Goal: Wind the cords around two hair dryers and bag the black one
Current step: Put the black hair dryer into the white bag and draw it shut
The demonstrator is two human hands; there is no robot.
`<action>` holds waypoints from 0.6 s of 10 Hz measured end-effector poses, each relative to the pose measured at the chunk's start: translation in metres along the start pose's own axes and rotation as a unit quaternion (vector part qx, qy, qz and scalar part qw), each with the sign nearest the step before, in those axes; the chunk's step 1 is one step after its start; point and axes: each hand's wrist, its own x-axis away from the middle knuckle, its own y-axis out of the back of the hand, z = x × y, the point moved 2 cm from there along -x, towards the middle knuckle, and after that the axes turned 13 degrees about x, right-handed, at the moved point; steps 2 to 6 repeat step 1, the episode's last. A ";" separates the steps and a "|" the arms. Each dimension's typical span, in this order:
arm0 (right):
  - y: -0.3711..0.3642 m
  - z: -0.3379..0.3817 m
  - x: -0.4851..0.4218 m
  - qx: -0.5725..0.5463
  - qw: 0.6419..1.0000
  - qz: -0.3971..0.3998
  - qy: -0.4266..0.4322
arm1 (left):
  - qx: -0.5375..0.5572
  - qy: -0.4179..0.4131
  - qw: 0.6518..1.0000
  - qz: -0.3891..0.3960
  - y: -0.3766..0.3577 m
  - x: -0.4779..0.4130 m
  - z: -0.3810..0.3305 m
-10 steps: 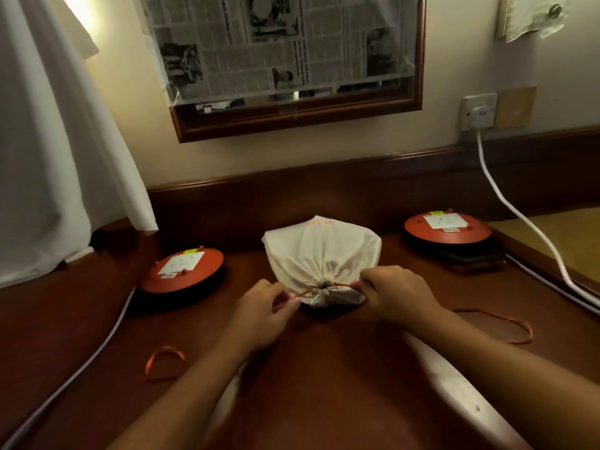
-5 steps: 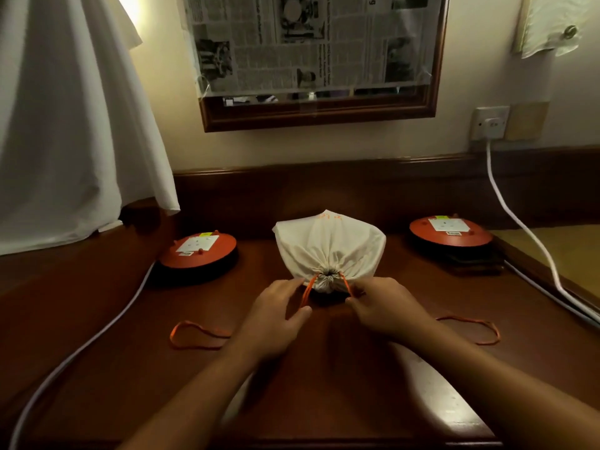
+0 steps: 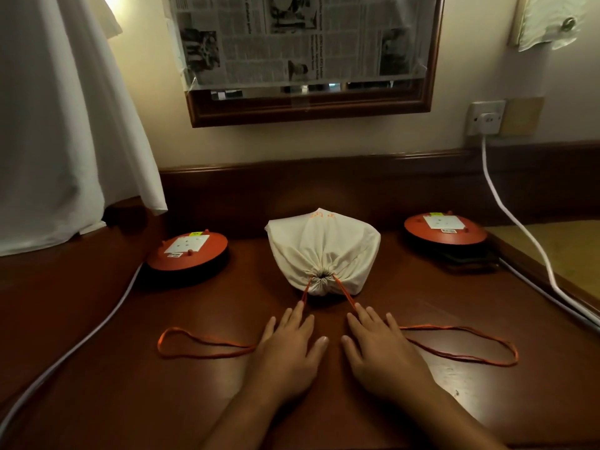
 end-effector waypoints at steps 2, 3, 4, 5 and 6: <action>0.003 0.000 0.001 -0.002 1.000 0.007 -0.003 | 0.005 0.001 1.000 -0.003 0.003 0.003 -0.002; 0.003 0.000 0.001 -0.002 1.000 0.007 -0.003 | 0.005 0.001 1.000 -0.003 0.003 0.003 -0.002; 0.003 0.000 0.001 -0.002 1.000 0.007 -0.003 | 0.005 0.001 1.000 -0.003 0.003 0.003 -0.002; 0.003 0.000 0.001 -0.002 1.000 0.007 -0.003 | 0.005 0.001 1.000 -0.003 0.003 0.003 -0.002; 0.003 0.000 0.001 -0.002 1.000 0.007 -0.003 | 0.005 0.001 1.000 -0.003 0.003 0.003 -0.002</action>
